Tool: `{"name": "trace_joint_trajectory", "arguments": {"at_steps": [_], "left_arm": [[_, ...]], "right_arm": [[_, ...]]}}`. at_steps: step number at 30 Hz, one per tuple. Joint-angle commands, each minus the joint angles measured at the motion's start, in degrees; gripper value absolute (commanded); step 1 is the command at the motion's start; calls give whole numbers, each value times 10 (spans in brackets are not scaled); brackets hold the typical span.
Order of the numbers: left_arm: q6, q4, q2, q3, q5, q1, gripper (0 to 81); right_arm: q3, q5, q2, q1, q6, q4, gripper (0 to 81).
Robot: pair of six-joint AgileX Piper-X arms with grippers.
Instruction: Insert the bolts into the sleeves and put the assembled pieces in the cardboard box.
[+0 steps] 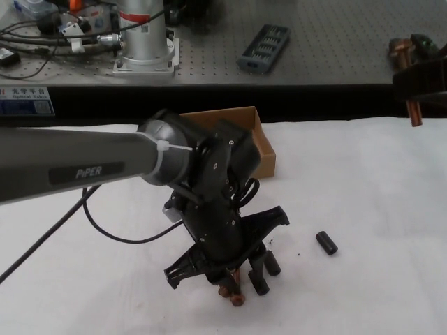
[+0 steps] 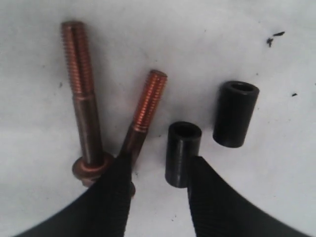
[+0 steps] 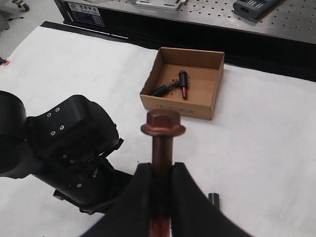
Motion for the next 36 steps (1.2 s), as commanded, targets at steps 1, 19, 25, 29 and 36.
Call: {"name": "trace_joint_trajectory", "arguments": {"at_steps": [1, 19, 25, 29, 36], "left_arm": [[6, 9, 10, -6, -8, -1, 285], [-41, -16, 35, -6, 5, -37, 285], [-43, -21, 46, -6, -1, -37, 285], [-54, -26, 45, -6, -12, -37, 285], [-67, -31, 45, -6, -39, -33, 285]], "right_arm": [[-3, -3, -7, -3, -5, -1, 35], [-3, -3, -7, -3, -5, 0, 35], [-3, -3, -7, -3, -5, 22, 35], [-3, -3, -7, -3, -17, 29, 35], [-3, 4, -7, -3, -17, 28, 35]]}}
